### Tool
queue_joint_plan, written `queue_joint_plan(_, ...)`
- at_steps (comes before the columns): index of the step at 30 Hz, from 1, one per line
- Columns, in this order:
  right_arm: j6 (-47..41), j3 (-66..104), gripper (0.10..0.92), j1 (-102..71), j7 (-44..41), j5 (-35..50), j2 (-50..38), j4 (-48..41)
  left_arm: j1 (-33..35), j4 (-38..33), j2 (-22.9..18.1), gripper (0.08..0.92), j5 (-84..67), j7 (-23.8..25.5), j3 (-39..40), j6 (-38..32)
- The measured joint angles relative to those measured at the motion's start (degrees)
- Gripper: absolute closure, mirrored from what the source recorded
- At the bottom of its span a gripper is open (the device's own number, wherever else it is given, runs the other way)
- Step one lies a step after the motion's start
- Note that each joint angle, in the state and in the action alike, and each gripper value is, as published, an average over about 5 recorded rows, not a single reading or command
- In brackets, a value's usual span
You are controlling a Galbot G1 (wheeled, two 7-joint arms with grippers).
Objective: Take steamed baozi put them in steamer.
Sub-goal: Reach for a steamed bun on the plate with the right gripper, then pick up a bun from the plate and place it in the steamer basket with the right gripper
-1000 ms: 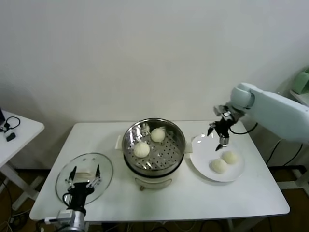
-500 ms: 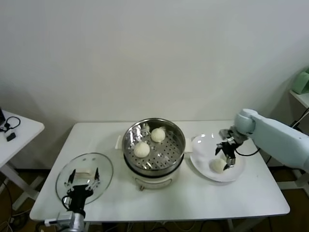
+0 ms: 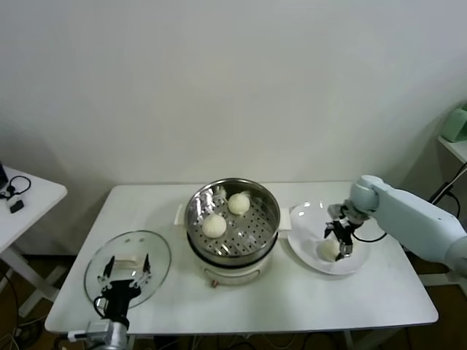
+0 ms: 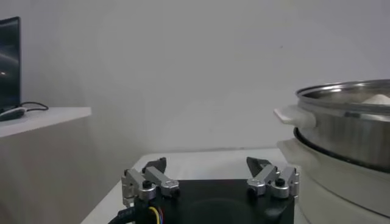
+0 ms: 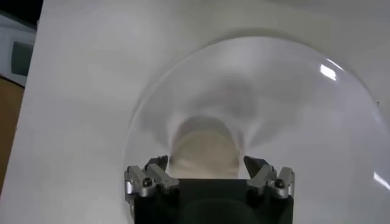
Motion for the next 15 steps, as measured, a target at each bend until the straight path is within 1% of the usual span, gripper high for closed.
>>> queue_joint_plan(2, -0.01, 0.17, 0.221, -0.14, 0.03, -0.39, 0.28, -0.27, -0.03, 0.00, 0.00, 0.177, -0.04, -0.01, -0.02, 0.00)
queue_joint_plan(7, 0.01, 0.42, 0.324, -0.43, 0.15, -0.84, 0.59, -0.48, 0.03, 0.00, -0.02, 0.177, -0.11, -0.05, 0.00, 0.00)
queue_joint_plan(9, 0.04, 0.49, 0.351, -0.47, 0.19, -0.95, 0.59, -0.49, 0.11, -0.01, -0.04, 0.177, -0.13, -0.06, -0.01, 0.00)
queue_joint_plan(15, 0.16, 0.65, 0.361, -0.14, 0.13, -0.95, 0.32, -0.12, 0.24, -0.07, -0.01, 0.177, -0.27, -0.06, -0.22, -0.02)
